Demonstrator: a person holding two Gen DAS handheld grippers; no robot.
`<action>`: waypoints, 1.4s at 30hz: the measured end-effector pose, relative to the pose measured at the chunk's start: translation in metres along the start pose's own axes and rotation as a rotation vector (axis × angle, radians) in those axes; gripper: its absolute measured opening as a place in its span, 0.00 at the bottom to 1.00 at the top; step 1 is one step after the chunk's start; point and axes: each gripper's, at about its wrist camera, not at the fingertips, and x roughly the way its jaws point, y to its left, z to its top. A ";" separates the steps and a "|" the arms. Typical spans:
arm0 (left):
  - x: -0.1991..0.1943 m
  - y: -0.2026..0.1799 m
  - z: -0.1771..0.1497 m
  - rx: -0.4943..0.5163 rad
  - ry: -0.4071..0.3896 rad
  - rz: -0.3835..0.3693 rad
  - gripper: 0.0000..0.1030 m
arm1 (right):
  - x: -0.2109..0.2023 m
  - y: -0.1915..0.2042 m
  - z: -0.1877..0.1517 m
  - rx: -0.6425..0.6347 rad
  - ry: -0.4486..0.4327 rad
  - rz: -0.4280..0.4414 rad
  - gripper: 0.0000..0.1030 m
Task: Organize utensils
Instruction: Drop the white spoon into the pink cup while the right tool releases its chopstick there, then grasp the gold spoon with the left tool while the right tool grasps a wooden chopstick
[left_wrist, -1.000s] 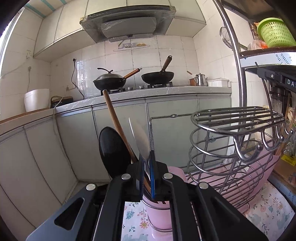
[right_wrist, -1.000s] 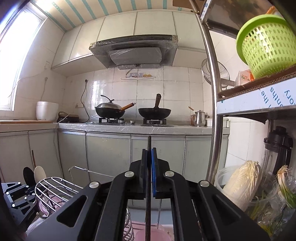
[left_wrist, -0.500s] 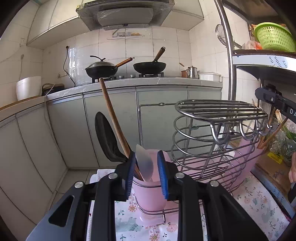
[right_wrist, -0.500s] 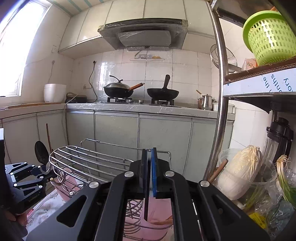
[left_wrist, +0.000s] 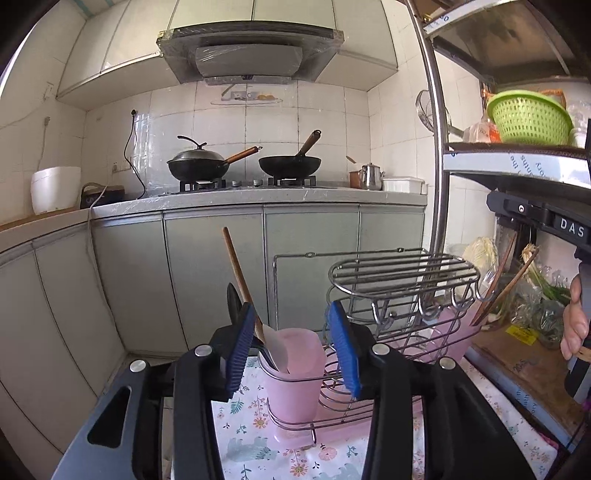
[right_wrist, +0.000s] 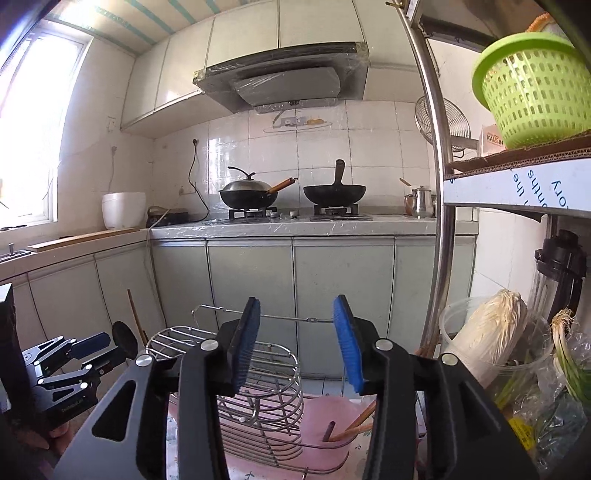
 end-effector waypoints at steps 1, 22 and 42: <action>-0.004 0.002 0.003 -0.015 0.001 -0.007 0.40 | -0.004 0.002 0.001 -0.004 0.001 0.003 0.42; -0.014 0.016 -0.065 -0.260 0.362 -0.096 0.41 | -0.031 0.000 -0.125 0.162 0.421 0.042 0.45; 0.068 -0.022 -0.174 -0.420 0.950 -0.071 0.33 | 0.003 -0.006 -0.204 0.330 0.753 0.128 0.44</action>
